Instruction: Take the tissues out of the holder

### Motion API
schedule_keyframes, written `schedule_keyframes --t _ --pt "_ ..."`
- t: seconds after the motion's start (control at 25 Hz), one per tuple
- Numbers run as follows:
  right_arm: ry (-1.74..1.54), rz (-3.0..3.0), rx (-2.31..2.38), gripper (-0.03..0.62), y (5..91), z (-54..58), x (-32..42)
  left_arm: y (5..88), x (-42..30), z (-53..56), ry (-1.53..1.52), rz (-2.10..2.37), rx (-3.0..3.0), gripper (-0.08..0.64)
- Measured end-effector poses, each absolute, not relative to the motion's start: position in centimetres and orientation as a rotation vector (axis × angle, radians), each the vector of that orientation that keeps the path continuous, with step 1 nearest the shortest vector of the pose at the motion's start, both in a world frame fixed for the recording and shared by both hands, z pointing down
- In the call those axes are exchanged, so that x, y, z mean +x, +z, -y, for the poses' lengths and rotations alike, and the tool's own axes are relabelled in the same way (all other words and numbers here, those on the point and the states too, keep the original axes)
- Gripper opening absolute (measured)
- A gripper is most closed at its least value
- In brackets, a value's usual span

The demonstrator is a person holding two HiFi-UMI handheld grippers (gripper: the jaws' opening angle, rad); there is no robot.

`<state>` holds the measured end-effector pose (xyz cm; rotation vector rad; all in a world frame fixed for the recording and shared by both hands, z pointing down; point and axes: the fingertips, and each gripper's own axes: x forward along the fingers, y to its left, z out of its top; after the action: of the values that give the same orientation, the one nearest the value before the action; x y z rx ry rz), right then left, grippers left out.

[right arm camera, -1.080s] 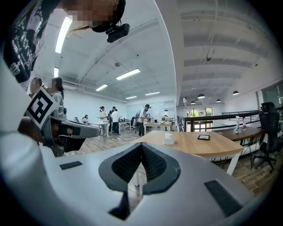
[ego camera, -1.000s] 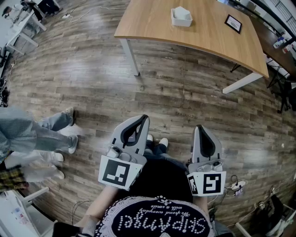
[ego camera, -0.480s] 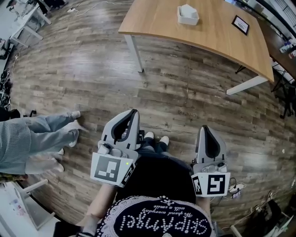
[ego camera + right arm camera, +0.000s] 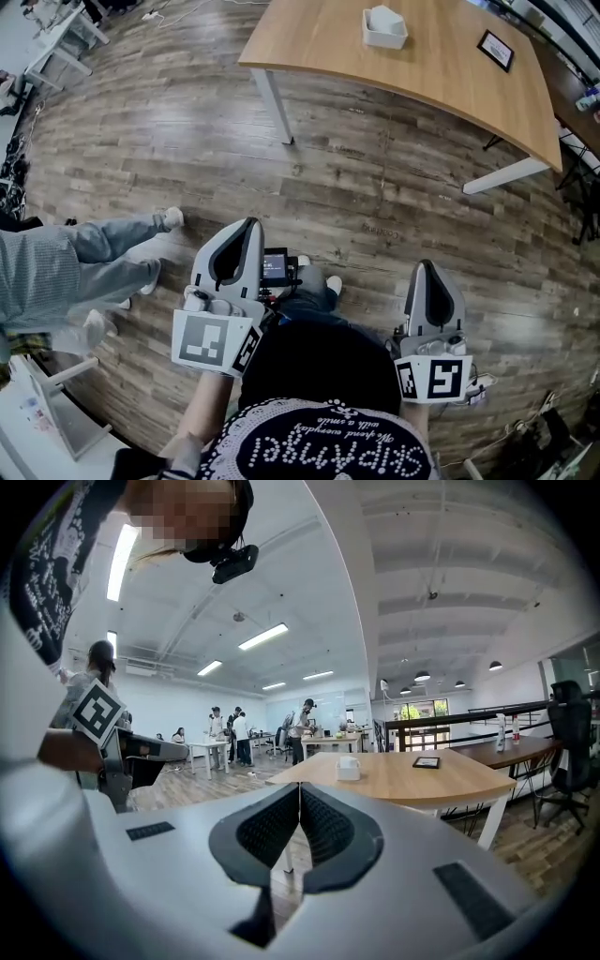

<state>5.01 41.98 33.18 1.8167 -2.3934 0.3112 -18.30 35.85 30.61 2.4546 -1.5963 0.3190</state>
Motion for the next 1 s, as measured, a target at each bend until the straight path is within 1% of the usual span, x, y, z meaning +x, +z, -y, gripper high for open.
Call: schedule_keyframes --t 0.24,0.72,1.0 --pt "0.328 2.372 1.846 0.011 33.8 -39.9 5.7 30.7 -15.5 -33.9 0.273 1.489 2.546 0.005" --pt "0.342 2.291 1.936 0.011 32.3 -30.1 5.4 29.7 -17.4 -21.8 0.322 1.451 2.580 0.005" --pt "0.348 2.251 1.987 0.011 32.7 -27.2 5.2 30.0 -17.2 -17.8 0.303 1.395 2.610 0.005"
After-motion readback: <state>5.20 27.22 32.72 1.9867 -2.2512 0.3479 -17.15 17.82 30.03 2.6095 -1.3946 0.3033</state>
